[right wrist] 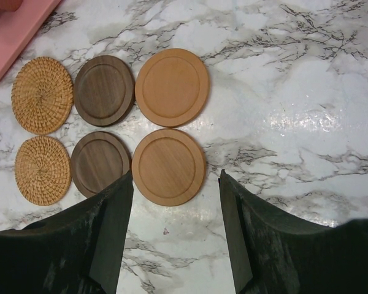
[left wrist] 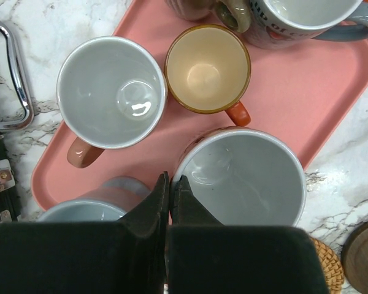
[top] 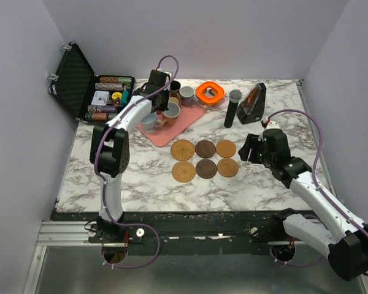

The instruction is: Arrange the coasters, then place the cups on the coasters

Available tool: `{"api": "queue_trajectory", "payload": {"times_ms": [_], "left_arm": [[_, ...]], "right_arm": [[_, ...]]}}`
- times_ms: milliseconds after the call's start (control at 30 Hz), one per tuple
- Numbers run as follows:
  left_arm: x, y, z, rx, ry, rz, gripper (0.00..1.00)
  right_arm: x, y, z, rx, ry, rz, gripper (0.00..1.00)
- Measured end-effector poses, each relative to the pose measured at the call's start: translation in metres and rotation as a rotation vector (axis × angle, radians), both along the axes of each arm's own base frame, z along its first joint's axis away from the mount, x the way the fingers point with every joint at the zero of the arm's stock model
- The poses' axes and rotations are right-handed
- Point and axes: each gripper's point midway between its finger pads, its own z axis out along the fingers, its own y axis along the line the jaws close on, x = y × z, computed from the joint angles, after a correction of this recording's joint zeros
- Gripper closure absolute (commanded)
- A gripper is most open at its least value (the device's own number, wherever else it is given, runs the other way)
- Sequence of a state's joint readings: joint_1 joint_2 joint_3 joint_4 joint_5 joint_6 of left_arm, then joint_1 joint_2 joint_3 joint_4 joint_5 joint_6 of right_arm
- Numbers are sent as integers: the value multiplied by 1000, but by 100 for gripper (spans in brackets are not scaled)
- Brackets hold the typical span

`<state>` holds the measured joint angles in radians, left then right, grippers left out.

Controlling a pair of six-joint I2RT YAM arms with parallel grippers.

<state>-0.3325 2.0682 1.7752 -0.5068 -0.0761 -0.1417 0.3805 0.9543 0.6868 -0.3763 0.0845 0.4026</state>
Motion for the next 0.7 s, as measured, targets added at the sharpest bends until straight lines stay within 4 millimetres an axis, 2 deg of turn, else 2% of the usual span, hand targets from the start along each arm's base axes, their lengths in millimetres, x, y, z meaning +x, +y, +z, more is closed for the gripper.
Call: {"api": "queue_trajectory", "payload": {"times_ms": [200, 400, 567, 700], "left_arm": [[-5, -10, 11, -69, -1, -14, 100], [-14, -19, 36, -146, -26, -26, 100], [-34, -18, 61, -195, -53, -29, 100], [-57, -14, 71, -220, -70, -27, 100]], "right_arm": [[-3, -1, 3, 4, -7, -2, 34], [-4, -3, 4, 5, -9, -11, 34], [-6, -7, 6, -3, -13, -23, 34], [-7, -10, 7, -11, -19, -36, 34]]}}
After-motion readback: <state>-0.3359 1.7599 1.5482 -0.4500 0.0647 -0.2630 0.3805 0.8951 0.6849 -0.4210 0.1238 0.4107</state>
